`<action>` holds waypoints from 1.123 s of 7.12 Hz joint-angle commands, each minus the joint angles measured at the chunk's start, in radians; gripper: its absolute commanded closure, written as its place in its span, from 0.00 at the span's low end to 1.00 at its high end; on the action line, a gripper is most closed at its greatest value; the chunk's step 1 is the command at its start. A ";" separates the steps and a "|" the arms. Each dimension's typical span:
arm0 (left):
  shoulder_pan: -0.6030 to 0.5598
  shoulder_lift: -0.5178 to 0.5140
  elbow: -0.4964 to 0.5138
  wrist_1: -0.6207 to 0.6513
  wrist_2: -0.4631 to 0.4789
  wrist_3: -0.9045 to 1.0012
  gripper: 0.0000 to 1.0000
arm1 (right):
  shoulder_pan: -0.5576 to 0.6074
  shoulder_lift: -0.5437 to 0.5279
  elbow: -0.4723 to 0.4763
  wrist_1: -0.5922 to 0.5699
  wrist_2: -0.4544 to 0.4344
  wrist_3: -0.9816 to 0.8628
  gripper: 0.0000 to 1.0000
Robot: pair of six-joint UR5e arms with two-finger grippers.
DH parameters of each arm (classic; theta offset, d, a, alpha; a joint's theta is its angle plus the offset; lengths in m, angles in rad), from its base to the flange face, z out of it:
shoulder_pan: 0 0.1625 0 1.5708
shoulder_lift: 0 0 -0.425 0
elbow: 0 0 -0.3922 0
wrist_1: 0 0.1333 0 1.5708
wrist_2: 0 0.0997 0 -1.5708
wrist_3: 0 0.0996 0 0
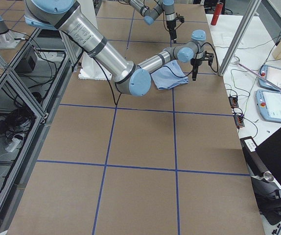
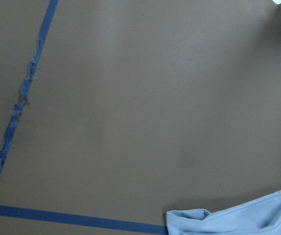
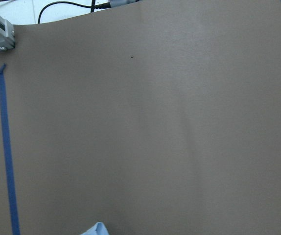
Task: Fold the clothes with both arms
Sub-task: 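Raise the right gripper away while the left gripper reaches to the bundle's corner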
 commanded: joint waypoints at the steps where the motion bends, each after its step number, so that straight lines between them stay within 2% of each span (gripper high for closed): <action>1: 0.037 -0.080 0.096 -0.027 0.028 -0.025 0.10 | 0.064 -0.074 0.097 -0.086 0.038 -0.131 0.00; 3: 0.073 -0.086 0.127 -0.052 0.039 -0.062 0.32 | 0.095 -0.148 0.163 -0.088 0.061 -0.175 0.00; 4: 0.093 -0.099 0.137 -0.052 0.045 -0.065 0.40 | 0.101 -0.151 0.166 -0.088 0.061 -0.179 0.00; 6: 0.112 -0.141 0.194 -0.053 0.067 -0.080 0.45 | 0.109 -0.159 0.167 -0.088 0.061 -0.181 0.00; 8: 0.110 -0.140 0.223 -0.076 0.076 -0.072 0.47 | 0.109 -0.159 0.167 -0.088 0.061 -0.186 0.00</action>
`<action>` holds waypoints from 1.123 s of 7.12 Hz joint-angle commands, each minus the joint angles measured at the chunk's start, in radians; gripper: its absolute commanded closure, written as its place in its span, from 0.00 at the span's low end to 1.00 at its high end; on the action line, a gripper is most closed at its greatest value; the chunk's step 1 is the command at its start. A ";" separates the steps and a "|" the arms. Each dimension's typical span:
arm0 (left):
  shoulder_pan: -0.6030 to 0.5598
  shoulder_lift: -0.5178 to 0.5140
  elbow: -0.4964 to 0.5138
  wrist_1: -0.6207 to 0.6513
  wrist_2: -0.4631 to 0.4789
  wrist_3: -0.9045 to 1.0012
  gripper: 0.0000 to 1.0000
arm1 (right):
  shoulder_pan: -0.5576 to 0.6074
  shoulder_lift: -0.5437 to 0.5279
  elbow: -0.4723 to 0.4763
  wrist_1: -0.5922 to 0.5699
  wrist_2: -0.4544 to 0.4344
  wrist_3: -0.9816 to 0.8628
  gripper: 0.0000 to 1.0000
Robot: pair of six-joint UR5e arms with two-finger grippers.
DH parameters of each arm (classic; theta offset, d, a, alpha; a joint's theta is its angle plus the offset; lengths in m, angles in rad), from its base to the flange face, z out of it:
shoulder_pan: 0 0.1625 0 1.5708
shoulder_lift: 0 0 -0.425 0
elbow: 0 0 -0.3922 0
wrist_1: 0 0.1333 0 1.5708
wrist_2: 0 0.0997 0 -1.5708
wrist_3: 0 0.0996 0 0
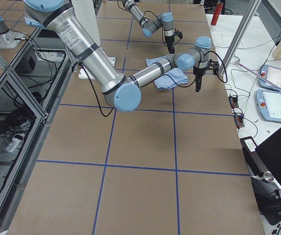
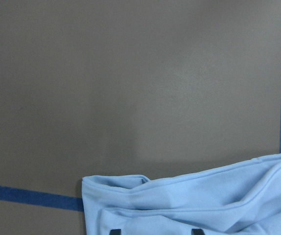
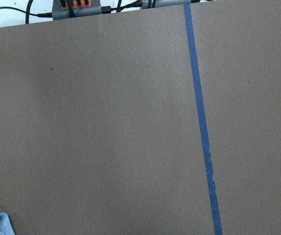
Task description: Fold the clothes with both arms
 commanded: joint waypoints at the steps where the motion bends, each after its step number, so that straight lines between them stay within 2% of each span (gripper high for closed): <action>1: 0.000 0.000 0.019 -0.008 0.023 0.004 0.47 | 0.001 -0.002 -0.001 0.000 0.000 -0.002 0.00; 2: 0.000 -0.003 0.019 -0.008 0.023 0.003 0.48 | 0.001 -0.002 -0.001 0.000 0.000 -0.002 0.00; 3: 0.000 -0.006 0.019 -0.008 0.023 0.000 0.61 | 0.001 -0.004 -0.001 0.000 0.000 -0.003 0.00; 4: 0.000 -0.006 0.019 -0.008 0.023 0.001 0.69 | 0.001 -0.004 -0.001 0.000 0.000 -0.008 0.00; 8: 0.008 -0.007 0.032 -0.016 0.023 0.004 0.69 | 0.001 -0.004 -0.003 0.000 -0.001 -0.009 0.00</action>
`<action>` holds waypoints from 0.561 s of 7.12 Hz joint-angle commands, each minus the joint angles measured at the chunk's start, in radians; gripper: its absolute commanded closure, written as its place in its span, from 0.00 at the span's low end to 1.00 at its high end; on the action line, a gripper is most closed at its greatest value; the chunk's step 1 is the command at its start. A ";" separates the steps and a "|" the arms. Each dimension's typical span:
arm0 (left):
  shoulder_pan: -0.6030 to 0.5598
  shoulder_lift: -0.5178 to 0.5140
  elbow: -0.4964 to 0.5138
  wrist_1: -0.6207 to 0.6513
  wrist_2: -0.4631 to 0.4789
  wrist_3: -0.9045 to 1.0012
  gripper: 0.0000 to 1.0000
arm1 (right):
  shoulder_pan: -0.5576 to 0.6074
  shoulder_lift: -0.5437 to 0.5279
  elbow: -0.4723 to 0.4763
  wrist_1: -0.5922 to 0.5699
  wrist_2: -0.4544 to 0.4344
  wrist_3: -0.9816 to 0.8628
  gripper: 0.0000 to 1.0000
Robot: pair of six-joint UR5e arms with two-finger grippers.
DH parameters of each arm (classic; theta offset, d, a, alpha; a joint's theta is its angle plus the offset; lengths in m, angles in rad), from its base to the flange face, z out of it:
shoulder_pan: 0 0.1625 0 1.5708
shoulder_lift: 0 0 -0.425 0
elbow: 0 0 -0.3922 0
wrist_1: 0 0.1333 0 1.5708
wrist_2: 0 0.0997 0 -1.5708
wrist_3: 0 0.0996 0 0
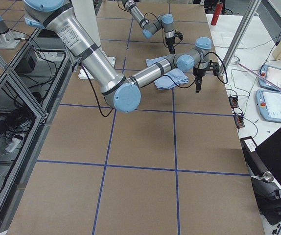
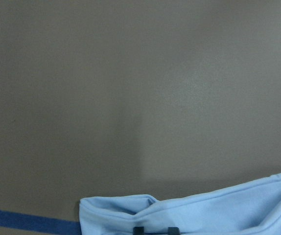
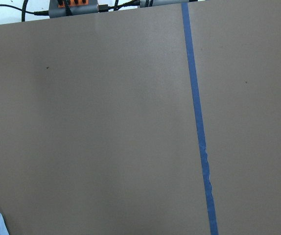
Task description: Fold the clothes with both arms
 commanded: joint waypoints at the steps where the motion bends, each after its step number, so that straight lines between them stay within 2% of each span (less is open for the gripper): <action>1: 0.004 -0.002 0.002 0.000 0.000 0.000 0.74 | 0.000 0.000 0.000 0.000 -0.001 0.000 0.00; 2: 0.004 -0.002 0.002 0.000 0.002 -0.004 1.00 | 0.000 0.000 0.000 0.000 -0.001 0.000 0.00; 4: 0.002 -0.002 0.000 0.003 0.000 0.003 1.00 | 0.000 -0.005 0.000 0.000 0.001 -0.002 0.00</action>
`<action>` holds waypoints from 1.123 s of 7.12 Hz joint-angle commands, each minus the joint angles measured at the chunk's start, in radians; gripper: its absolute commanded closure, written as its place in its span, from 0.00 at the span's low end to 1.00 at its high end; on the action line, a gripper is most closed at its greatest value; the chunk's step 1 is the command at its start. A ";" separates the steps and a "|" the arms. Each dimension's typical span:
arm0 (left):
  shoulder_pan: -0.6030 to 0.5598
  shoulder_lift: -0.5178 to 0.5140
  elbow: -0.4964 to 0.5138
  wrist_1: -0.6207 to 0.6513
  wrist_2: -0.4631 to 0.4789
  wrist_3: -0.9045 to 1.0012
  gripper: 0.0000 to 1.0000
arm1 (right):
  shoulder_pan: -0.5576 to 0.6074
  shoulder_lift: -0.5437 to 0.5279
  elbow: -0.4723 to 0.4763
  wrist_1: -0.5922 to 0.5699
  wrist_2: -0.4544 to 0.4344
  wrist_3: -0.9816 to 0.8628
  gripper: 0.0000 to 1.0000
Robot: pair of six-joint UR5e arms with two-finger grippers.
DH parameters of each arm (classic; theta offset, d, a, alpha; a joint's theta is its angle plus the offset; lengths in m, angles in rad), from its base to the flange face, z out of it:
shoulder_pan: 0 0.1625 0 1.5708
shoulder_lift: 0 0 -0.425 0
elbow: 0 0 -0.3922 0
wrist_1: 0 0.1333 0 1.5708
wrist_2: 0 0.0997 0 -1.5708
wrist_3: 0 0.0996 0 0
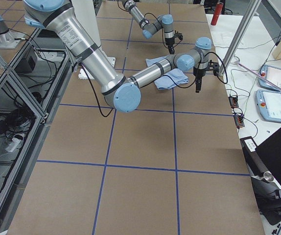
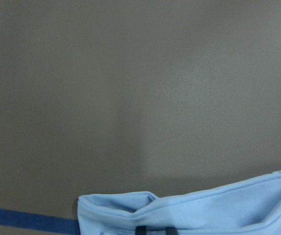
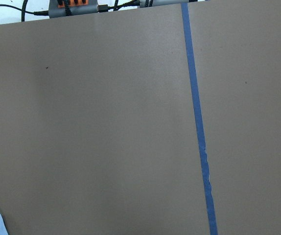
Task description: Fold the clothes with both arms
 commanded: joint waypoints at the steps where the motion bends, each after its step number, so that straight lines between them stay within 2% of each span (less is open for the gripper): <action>1: -0.007 0.000 -0.001 0.008 0.000 0.003 1.00 | 0.002 -0.003 0.000 0.000 0.001 -0.005 0.00; 4: -0.091 0.000 0.035 0.020 0.000 0.081 1.00 | 0.002 -0.009 0.002 0.002 0.001 -0.007 0.00; 6: -0.097 -0.005 0.035 0.020 0.000 0.088 1.00 | 0.003 -0.014 0.002 0.003 0.001 -0.010 0.00; 7: -0.097 -0.006 0.035 0.016 0.001 0.088 0.14 | 0.009 -0.014 0.000 0.002 0.001 -0.022 0.00; 8: -0.111 -0.006 0.034 0.020 0.001 0.095 0.00 | 0.015 -0.016 0.002 0.002 0.003 -0.025 0.00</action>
